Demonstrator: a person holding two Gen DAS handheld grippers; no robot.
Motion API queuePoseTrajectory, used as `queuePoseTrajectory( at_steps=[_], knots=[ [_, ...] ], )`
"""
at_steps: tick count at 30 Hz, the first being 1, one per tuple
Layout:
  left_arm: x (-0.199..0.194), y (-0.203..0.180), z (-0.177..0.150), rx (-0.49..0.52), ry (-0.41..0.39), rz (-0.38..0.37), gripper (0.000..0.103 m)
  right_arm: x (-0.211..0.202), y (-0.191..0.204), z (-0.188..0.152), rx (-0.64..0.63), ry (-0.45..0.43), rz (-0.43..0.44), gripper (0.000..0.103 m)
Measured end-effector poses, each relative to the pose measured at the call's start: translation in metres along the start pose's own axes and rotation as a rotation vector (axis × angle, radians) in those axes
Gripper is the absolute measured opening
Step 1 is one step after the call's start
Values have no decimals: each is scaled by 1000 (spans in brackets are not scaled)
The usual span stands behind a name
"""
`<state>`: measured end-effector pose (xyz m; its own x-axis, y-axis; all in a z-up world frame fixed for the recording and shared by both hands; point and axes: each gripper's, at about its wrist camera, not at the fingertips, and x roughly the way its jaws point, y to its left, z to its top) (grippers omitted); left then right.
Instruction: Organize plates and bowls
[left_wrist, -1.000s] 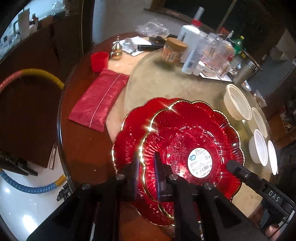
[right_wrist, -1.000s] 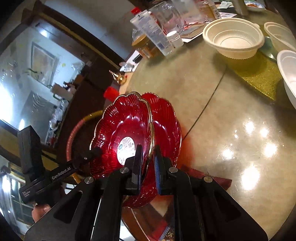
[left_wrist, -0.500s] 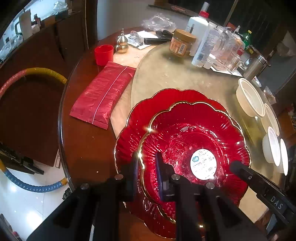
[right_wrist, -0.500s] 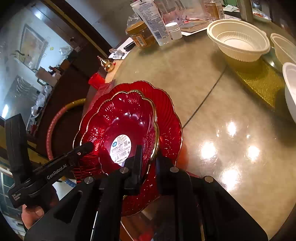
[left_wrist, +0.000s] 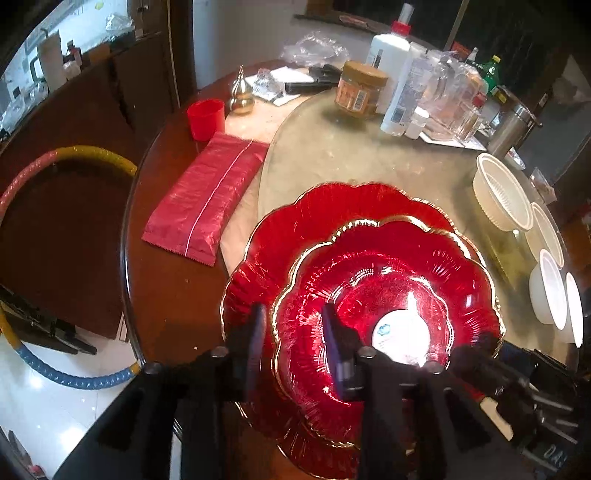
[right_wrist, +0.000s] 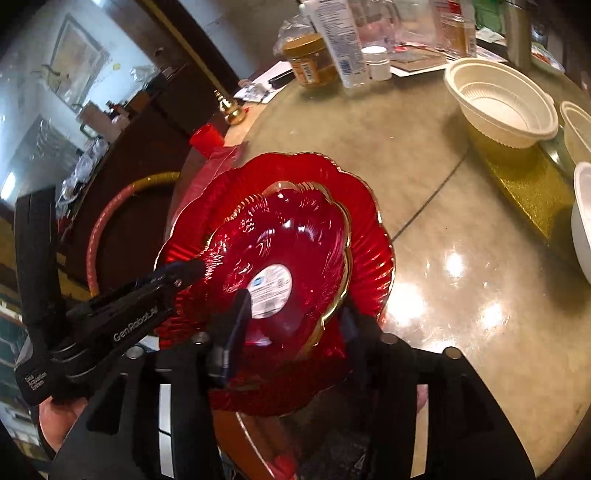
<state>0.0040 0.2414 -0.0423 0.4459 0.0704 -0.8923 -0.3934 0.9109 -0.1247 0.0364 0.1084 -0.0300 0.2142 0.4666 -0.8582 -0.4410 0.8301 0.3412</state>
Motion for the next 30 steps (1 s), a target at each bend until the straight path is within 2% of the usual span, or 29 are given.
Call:
queuePoseTrajectory(
  at_steps=[2,3,6,8,10,12,14,16,17,19,22,25,28,30],
  knots=[
    [-6,-2,0,3,-16,20,55,-5,0,-1,5,5,15,55],
    [-10,-2,0,1,-37,17,59,-6,-2,-2,13,15,28,55],
    [-22,-1,-1,-17,-90,11,60,-13,-12,-6,54,26,94,55],
    [-33,-4,-1,-25,-136,-10,61,-23,-20,-10,87,-6,140,55],
    [-47,-11,-4,-11,-195,-35,65,-42,-33,-15,132,-85,213,55],
    [-67,-24,-9,27,-291,-90,78,-59,-43,-22,155,-159,240,55],
    [-87,-44,-17,74,-414,-115,85,-81,-56,-32,179,-253,264,75],
    [-100,-64,-24,123,-479,-180,88,-96,-71,-43,200,-313,291,79],
    [-103,-76,-27,150,-491,-231,93,-103,-79,-47,207,-329,307,79],
    [-101,-100,-31,196,-486,-315,103,-115,-95,-56,232,-355,312,79],
    [-83,-134,-31,246,-406,-403,103,-134,-132,-73,312,-407,287,79],
    [-65,-164,-28,272,-335,-451,103,-146,-170,-84,410,-417,288,79],
    [-41,-198,-19,311,-234,-429,103,-154,-213,-95,547,-417,262,79],
    [-24,-215,-10,282,-167,-411,103,-155,-233,-96,611,-410,268,79]
  ],
)
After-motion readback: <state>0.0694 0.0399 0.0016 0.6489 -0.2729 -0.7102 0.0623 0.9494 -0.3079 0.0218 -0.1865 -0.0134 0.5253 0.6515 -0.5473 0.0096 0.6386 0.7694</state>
